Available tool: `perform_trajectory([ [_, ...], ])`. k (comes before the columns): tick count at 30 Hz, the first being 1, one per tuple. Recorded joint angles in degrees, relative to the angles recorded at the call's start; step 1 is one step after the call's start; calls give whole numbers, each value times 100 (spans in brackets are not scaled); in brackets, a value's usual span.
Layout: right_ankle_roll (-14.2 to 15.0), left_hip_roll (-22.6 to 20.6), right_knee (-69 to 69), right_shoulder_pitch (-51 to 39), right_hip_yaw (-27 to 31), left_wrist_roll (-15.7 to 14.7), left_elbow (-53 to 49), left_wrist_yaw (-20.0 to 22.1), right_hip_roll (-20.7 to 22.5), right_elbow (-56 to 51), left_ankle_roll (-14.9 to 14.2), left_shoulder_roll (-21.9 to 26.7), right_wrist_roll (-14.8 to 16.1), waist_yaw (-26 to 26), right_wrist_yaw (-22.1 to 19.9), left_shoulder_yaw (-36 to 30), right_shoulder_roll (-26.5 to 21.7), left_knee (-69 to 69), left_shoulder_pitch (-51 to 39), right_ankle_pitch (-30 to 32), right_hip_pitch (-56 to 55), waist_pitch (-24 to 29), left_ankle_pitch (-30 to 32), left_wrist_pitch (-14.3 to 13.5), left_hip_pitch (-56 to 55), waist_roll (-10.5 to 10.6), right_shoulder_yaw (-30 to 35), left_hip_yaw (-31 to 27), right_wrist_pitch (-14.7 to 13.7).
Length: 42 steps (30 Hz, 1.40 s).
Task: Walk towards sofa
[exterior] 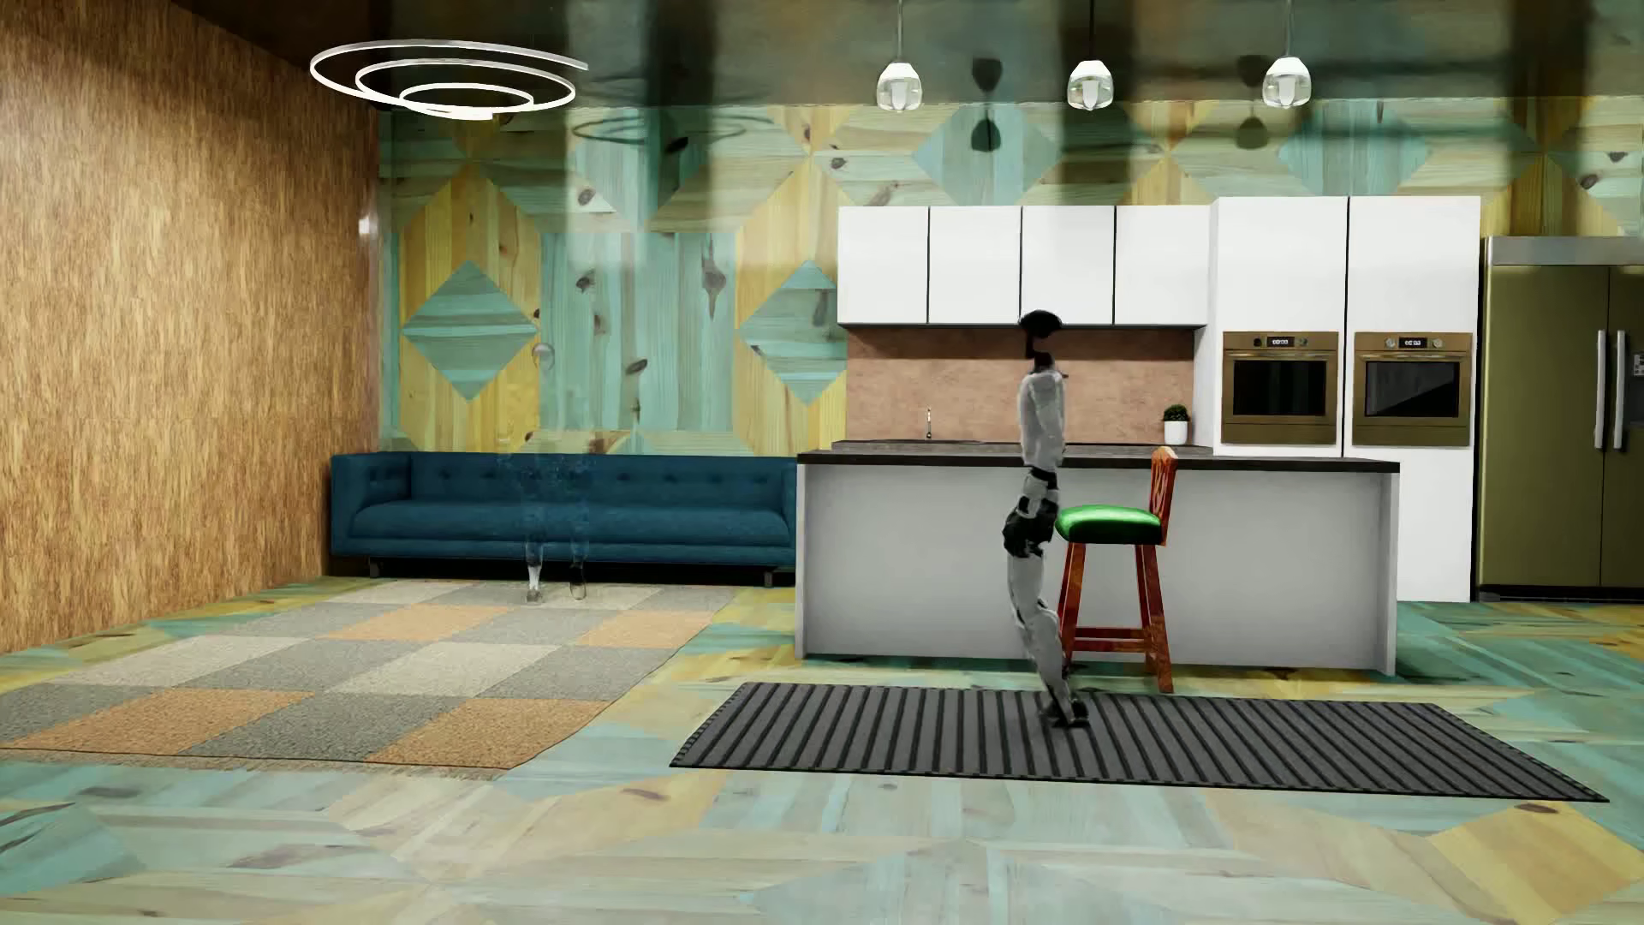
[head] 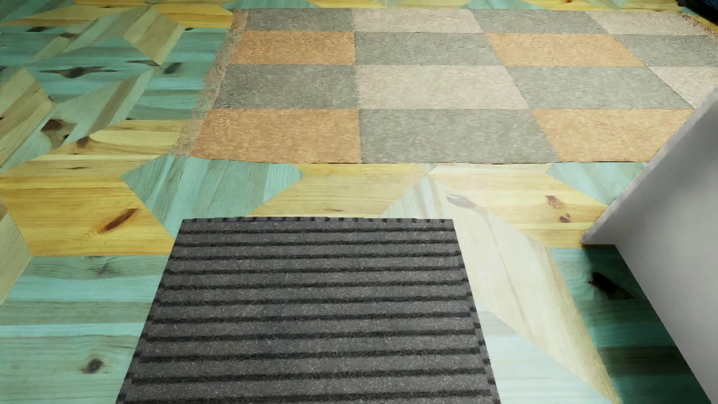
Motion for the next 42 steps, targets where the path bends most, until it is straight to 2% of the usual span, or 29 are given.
perform_trajectory([
  [1,0,23,80,-47,0,0,73,0,60,9,0,15,0,-150,0,383,14,130,37,94,-145,-21,-137,0,-152,5,27,0,0],
  [2,0,32,151,75,0,0,51,0,144,-47,0,-14,0,180,0,547,-8,-372,217,51,-93,-102,-432,0,69,84,14,0,0],
  [3,0,-10,209,1,0,0,31,0,100,-98,0,29,0,-26,0,422,-30,1524,193,118,-124,-14,-1152,0,-233,17,27,0,0],
  [5,0,72,214,0,0,0,-24,0,194,-352,0,39,0,65,0,431,-74,2606,316,-242,84,129,-1244,0,-892,74,-98,0,0],
  [7,0,158,246,-219,0,0,123,0,181,-408,0,-83,0,211,0,484,-218,3942,382,-483,502,434,-1019,0,-1543,145,198,0,0],
  [9,0,176,81,-399,0,0,98,0,27,-342,0,-43,0,786,0,455,-146,3947,587,-811,672,316,-961,0,-2218,-1,98,0,0],
  [14,0,308,-376,-766,0,0,519,0,-131,-671,0,3,0,1284,0,511,-196,2390,841,-1956,1918,419,202,0,-3343,-27,-177,0,0],
  [16,0,354,-370,-871,0,0,619,0,-214,-614,0,4,0,1491,0,568,-218,2243,872,-2034,2266,467,146,0,-3582,-29,-184,0,0],
  [18,0,330,-233,-814,0,0,620,0,-405,-418,0,72,0,1769,0,479,-201,3013,896,-1663,2493,448,176,0,-3788,-123,26,0,0],
  [19,0,224,32,-706,0,0,732,0,-595,-197,0,82,0,1840,0,331,-96,3382,829,-1138,2463,427,35,0,-3825,-275,28,0,0],
  [21,0,68,1346,-232,0,0,725,0,-740,-161,0,52,0,1719,0,535,-39,3757,793,571,2122,343,-458,0,-3387,-263,-7,0,0],
  [22,0,-104,2383,-160,0,0,698,0,-764,-111,0,20,0,1399,0,663,-85,3715,722,1293,1671,406,-660,0,-3071,-263,239,0,0],
  [23,0,-187,3715,-9,0,0,527,0,-782,-205,0,-38,0,1216,0,709,-136,3682,622,1367,893,387,-898,0,-2853,-227,182,0,0],
  [24,0,-218,4630,40,0,0,359,0,-741,-13,0,-17,0,1009,0,694,-148,3455,561,1270,337,447,-1018,0,-2314,-161,428,0,0],
  [25,0,-216,5028,182,0,0,114,0,-580,40,0,-41,0,543,0,803,-100,3151,469,1253,-250,516,-1033,0,-1848,-38,137,0,0],
  [26,0,-206,4875,364,0,0,-140,0,-504,-67,0,-7,0,174,0,754,-164,2810,363,1278,-835,514,-1066,0,-1394,54,15,0,0],
  [29,0,-18,1983,624,0,0,-777,0,-327,77,0,112,0,-703,0,1049,-288,1841,208,2521,-1731,570,-1278,0,188,281,288,0,0],
  [30,0,2,962,739,0,0,-938,0,-344,28,0,180,0,-907,0,1065,-319,1651,90,2150,-1931,521,-1504,0,550,286,261,0,0],
  [32,0,-12,-121,858,0,0,-1028,0,-333,206,0,272,0,-1026,0,1109,-292,1511,-172,-455,-2143,399,-1963,0,1191,309,299,0,0],
  [33,0,5,-49,882,0,0,-967,0,-398,247,0,236,0,-1204,0,1256,-294,1599,-217,-747,-2276,380,-2053,0,1339,319,416,0,0],
  [34,0,80,66,906,0,0,-861,0,-305,314,0,207,0,-1313,0,1311,-267,1781,-219,281,-2380,423,-1923,0,1526,385,496,0,0],
  [35,0,190,528,937,0,0,-710,0,-224,323,0,116,0,-1374,0,1408,-266,2052,-172,1645,-2634,392,-1437,0,1575,506,513,0,0],
  [36,0,390,1027,896,0,0,-518,0,-66,411,0,-9,0,-1419,0,1471,-252,2633,-19,2287,-2642,424,-573,0,1534,683,595,0,0],
  [37,0,518,1244,892,0,0,-306,0,108,475,0,-98,0,-1282,0,1365,-264,3586,166,2277,-2341,415,591,0,1331,770,624,0,0],
  [38,0,589,1388,893,0,0,-218,0,287,495,0,-136,0,-1105,0,1277,-214,4768,342,2175,-2085,365,1319,0,757,765,440,0,0],
  [39,0,712,1331,810,0,0,-138,0,422,336,0,-128,0,-907,0,1011,-261,5925,446,1884,-1623,437,880,0,229,808,454,0,0],
  [40,0,755,1150,692,0,0,-116,0,414,248,0,-124,0,-609,0,895,-268,6581,561,1457,-1046,499,-72,0,-285,760,403,0,0],
  [41,0,675,917,505,0,0,-20,0,316,129,0,-77,0,-249,0,803,-288,6778,652,1066,-500,520,-713,0,-816,581,477,0,0],
  [42,0,650,713,293,0,0,86,0,238,55,0,-72,0,131,0,909,-285,6466,783,647,-86,445,-1005,0,-1334,426,435,0,0],
])
